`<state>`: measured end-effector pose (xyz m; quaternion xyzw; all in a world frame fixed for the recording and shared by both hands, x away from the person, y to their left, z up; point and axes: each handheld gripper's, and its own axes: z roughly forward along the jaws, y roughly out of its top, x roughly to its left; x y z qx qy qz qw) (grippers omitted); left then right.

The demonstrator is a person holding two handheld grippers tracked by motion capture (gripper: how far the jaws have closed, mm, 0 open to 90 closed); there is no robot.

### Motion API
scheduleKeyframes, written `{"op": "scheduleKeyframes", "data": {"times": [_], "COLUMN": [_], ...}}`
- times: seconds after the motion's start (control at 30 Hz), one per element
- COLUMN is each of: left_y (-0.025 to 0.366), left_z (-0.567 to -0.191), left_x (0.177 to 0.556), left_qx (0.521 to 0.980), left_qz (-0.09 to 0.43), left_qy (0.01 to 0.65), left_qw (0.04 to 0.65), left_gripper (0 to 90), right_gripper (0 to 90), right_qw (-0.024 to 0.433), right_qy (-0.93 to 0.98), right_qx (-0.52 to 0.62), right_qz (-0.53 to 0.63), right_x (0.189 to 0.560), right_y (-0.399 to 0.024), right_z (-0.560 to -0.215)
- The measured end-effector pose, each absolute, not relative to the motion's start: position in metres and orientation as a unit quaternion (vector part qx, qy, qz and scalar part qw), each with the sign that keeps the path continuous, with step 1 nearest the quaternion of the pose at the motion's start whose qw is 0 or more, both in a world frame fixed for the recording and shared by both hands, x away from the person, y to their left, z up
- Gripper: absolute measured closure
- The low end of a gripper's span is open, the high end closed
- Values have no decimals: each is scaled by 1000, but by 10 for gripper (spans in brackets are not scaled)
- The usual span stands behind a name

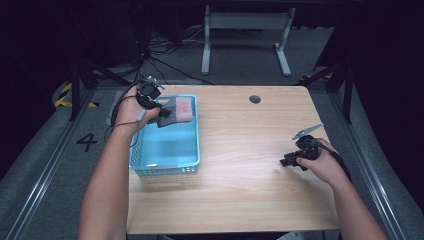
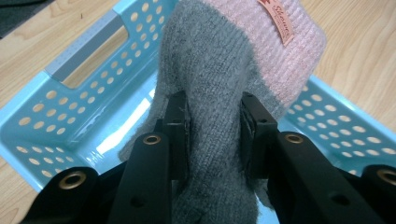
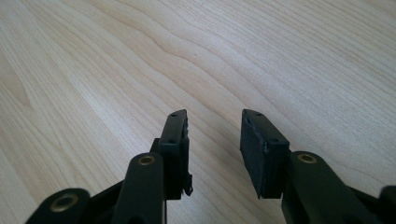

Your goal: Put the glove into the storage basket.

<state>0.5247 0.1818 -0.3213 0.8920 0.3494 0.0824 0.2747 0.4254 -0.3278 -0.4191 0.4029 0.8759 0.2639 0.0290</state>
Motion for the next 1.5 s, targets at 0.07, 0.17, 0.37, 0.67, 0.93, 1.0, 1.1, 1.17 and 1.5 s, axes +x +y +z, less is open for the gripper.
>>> {"op": "scheduleKeyframes", "data": {"times": [0.07, 0.17, 0.37, 0.67, 0.93, 1.0, 1.1, 1.17, 1.5], "left_y": [181, 183, 182, 184, 180, 178, 177, 177, 179], "left_z": [-324, -332, -346, -364, -376, -379, -382, -386, -397], "left_x": [525, 525, 530, 538, 544, 545, 546, 548, 555], "left_qx": [892, 888, 895, 896, 900, 901, 902, 902, 900], "left_qz": [84, 76, 73, 60, 46, 42, 36, 29, 14], "left_qy": [344, 345, 346, 353, 355, 353, 356, 360, 371], "left_qw": [281, 293, 273, 264, 250, 248, 243, 236, 229], "left_gripper": [683, 682, 681, 680, 678, 678, 676, 674, 668], "right_gripper": [628, 626, 625, 622, 620, 620, 617, 616, 614], "right_qw": [29, 31, 30, 29, 33, 33, 33, 34, 37], "right_qy": [876, 877, 879, 880, 880, 879, 879, 878, 876], "right_qx": [402, 399, 396, 395, 395, 395, 398, 398, 403], "right_qz": [264, 265, 264, 262, 263, 263, 263, 262, 261], "right_x": [425, 424, 425, 424, 422, 421, 420, 420, 416], "right_y": [-327, -327, -325, -325, -326, -327, -327, -327, -332], "right_z": [-419, -418, -418, -419, -418, -418, -418, -419, -419]}}
